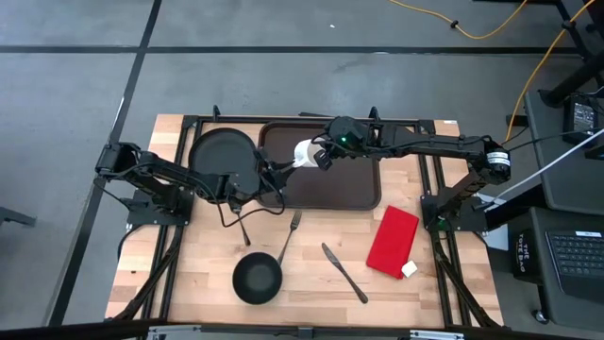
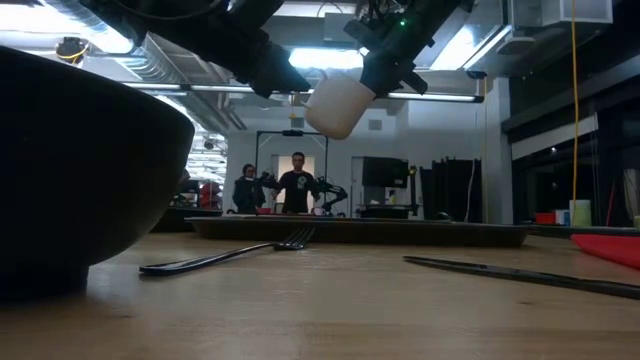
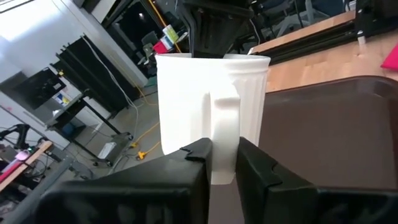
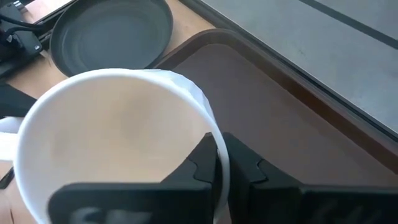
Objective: Set up tray
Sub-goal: Put the white mug on the brown serving tray
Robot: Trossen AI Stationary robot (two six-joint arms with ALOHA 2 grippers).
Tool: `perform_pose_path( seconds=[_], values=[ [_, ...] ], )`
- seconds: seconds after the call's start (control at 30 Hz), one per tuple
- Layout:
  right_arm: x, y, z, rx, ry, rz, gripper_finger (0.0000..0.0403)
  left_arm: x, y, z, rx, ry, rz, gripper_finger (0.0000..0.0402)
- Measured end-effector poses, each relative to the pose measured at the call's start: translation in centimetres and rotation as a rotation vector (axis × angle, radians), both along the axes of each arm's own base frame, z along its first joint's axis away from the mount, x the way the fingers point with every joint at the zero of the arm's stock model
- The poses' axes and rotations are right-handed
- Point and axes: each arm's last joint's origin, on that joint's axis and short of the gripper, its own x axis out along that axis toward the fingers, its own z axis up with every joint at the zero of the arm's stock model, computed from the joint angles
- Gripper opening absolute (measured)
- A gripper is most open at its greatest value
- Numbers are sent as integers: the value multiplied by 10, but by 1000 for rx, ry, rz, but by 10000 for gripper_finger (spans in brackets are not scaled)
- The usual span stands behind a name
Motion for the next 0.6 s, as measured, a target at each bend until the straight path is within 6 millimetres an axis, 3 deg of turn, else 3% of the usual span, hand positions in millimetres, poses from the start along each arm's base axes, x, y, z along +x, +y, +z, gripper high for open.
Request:
perform_pose_path(
  seconds=[0.6],
  values=[
    [0, 1, 0, -51, 42, 112, 35, 0, 0, 0, 15, 14, 2, 36]
  ],
)
